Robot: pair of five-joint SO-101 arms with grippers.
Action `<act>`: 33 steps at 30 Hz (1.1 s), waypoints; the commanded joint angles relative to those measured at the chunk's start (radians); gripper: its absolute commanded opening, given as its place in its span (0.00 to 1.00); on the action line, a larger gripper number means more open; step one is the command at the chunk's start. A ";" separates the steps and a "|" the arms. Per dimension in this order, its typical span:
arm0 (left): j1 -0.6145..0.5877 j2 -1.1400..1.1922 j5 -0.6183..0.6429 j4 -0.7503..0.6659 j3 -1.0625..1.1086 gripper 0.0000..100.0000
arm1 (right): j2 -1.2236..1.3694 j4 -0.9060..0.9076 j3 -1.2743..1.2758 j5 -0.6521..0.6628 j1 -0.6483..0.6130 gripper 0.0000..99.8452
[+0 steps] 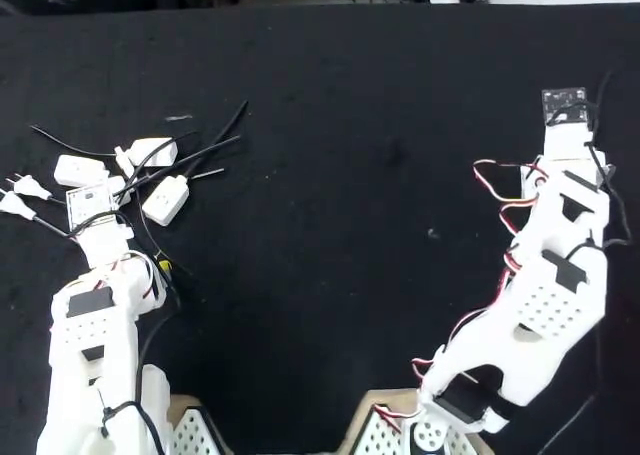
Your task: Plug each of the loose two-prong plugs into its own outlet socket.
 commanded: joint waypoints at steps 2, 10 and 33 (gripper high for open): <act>-0.012 -0.012 0.002 -0.014 -0.013 0.21 | -0.001 -0.026 -0.085 0.002 0.068 0.13; -0.012 -0.011 0.002 -0.014 -0.013 0.21 | -0.001 -0.026 -0.081 0.103 0.080 0.13; -0.012 -0.011 0.002 -0.015 -0.013 0.21 | -0.008 0.057 -0.127 0.138 0.118 0.14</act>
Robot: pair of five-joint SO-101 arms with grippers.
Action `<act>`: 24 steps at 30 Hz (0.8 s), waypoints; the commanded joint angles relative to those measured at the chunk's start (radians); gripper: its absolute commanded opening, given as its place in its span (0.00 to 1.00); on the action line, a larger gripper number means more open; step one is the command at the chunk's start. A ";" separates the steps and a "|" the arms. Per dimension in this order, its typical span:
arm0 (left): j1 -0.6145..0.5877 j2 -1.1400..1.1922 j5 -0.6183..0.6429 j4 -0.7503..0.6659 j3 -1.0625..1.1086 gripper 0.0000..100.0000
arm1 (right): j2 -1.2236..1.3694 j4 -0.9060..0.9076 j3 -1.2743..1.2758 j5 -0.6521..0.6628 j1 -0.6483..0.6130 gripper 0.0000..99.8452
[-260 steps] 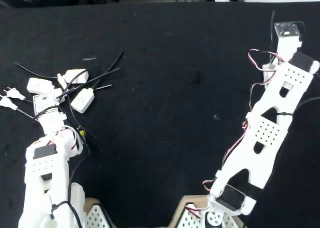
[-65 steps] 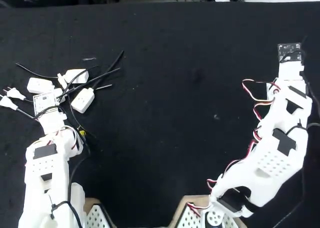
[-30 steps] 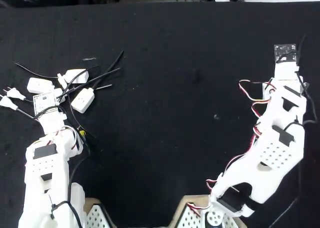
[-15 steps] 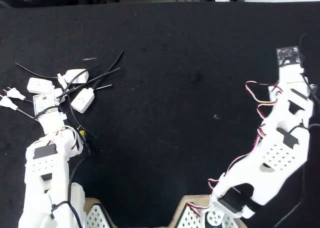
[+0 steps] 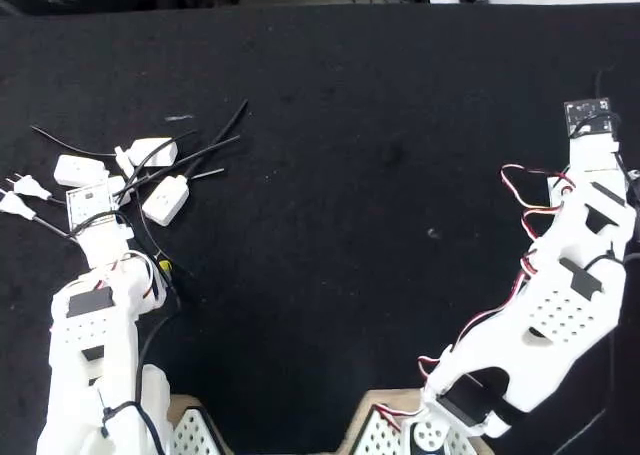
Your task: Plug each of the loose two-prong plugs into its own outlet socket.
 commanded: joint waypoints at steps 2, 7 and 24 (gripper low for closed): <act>-0.012 -0.011 0.002 -0.015 -0.013 0.21 | -0.022 0.106 -0.134 -0.049 0.026 0.14; -0.012 -0.011 0.002 -0.015 -0.013 0.21 | -0.028 0.215 -0.228 -0.068 0.028 0.14; -0.012 -0.012 0.002 -0.012 -0.013 0.21 | 0.024 0.269 -0.252 -0.068 -0.031 0.14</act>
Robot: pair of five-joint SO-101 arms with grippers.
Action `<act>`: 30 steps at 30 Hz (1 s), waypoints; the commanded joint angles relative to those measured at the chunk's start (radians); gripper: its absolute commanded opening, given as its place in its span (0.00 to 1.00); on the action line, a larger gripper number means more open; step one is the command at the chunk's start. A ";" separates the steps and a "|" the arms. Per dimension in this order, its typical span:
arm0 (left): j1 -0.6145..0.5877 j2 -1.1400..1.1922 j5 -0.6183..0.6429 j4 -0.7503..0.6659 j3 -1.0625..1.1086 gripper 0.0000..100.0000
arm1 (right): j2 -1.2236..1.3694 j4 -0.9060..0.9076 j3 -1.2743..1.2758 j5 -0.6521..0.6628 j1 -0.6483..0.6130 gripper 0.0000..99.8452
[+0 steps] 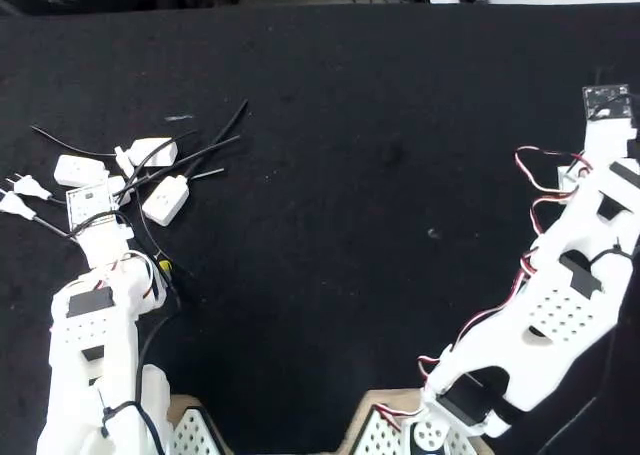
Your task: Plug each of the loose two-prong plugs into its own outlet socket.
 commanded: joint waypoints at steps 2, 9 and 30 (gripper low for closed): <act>-0.012 -0.012 0.002 -0.012 -0.013 0.21 | 0.048 0.000 -0.096 -0.002 -0.025 0.14; -0.012 -0.012 0.002 -0.012 -0.013 0.21 | 0.140 0.009 -0.220 -0.002 0.015 0.14; -0.012 -0.014 0.002 -0.011 -0.013 0.21 | -0.188 0.437 -0.197 -0.100 -0.109 0.14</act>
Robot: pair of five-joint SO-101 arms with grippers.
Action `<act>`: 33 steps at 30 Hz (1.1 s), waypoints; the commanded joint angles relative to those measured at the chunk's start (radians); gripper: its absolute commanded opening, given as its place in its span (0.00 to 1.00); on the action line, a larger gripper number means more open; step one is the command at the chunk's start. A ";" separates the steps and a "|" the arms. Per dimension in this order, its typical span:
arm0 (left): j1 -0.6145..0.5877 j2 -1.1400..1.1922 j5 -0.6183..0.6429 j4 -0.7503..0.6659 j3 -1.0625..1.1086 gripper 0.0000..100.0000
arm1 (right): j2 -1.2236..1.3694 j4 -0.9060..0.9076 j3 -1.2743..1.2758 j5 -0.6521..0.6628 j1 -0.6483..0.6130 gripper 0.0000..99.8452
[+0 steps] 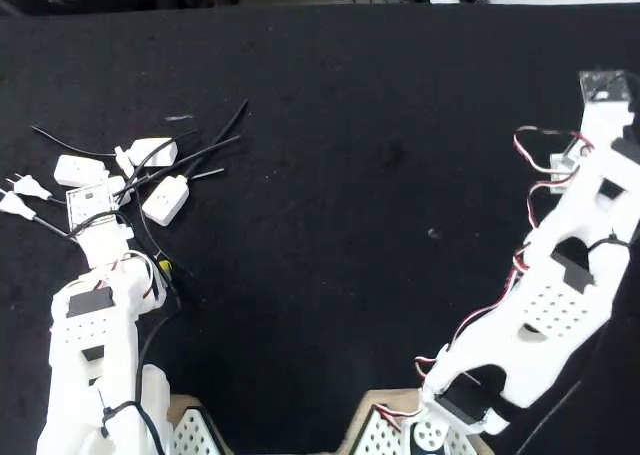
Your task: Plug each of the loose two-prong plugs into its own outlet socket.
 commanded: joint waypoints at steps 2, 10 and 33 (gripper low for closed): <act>-0.012 -0.014 0.002 -0.011 -0.013 0.21 | -0.231 0.135 0.022 -0.040 -0.084 0.14; -0.012 -0.014 0.002 -0.009 -0.013 0.21 | -0.575 0.129 0.358 -0.138 -0.285 0.14; -0.013 -0.014 0.002 -0.008 -0.013 0.21 | -1.075 -0.362 1.294 -0.405 -1.054 0.13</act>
